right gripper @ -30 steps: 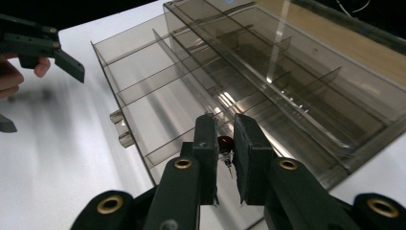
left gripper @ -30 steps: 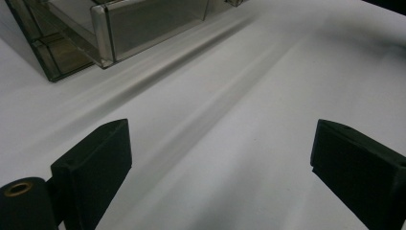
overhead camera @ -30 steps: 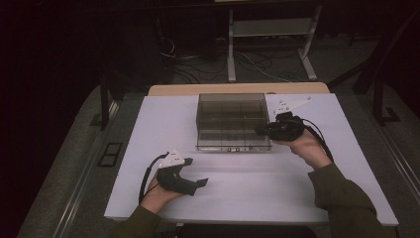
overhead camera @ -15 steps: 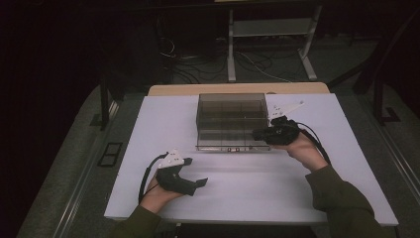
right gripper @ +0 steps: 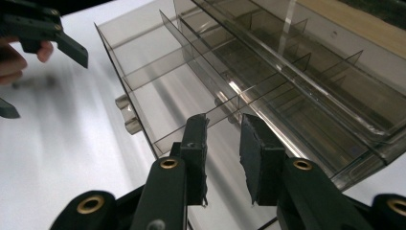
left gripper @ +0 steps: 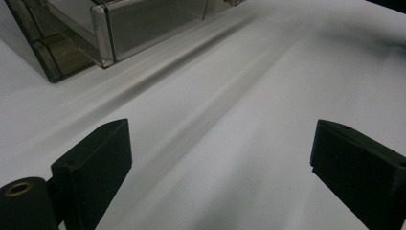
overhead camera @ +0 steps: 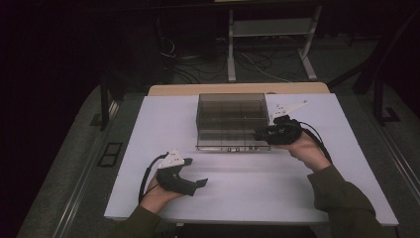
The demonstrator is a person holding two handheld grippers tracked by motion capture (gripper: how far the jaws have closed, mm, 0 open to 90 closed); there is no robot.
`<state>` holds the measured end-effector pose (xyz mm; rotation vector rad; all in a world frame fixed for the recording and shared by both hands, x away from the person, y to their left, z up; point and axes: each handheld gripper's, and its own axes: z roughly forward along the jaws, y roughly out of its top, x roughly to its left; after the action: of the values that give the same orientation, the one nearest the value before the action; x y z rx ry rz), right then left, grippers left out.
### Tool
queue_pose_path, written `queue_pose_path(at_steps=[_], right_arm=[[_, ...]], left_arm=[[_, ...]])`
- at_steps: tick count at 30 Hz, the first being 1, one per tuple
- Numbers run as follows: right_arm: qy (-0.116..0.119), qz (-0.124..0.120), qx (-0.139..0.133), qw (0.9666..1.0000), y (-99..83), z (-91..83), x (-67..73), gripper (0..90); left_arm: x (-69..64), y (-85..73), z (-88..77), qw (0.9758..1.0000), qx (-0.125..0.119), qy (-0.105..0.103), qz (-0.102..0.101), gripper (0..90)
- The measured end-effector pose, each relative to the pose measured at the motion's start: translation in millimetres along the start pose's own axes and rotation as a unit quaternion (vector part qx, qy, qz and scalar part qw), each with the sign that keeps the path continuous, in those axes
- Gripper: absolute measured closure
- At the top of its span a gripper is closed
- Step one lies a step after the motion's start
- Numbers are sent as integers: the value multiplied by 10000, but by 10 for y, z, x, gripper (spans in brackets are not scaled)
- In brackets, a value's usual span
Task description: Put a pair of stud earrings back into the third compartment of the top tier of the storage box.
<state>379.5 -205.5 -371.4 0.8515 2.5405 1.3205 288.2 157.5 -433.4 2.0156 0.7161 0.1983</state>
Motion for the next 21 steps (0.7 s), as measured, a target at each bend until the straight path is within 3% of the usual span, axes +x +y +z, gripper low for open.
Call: queue_pose_path(at_steps=[14,21], right_arm=[[154,84,-125,9998,-23,-132,8,885],[290,37,-139,9995,-34,-166,77,888]], left_arm=[[-9,4,-12,10000,-27,-7,8,61],[-12,3,-19,10000,-65,-5,-38,61]])
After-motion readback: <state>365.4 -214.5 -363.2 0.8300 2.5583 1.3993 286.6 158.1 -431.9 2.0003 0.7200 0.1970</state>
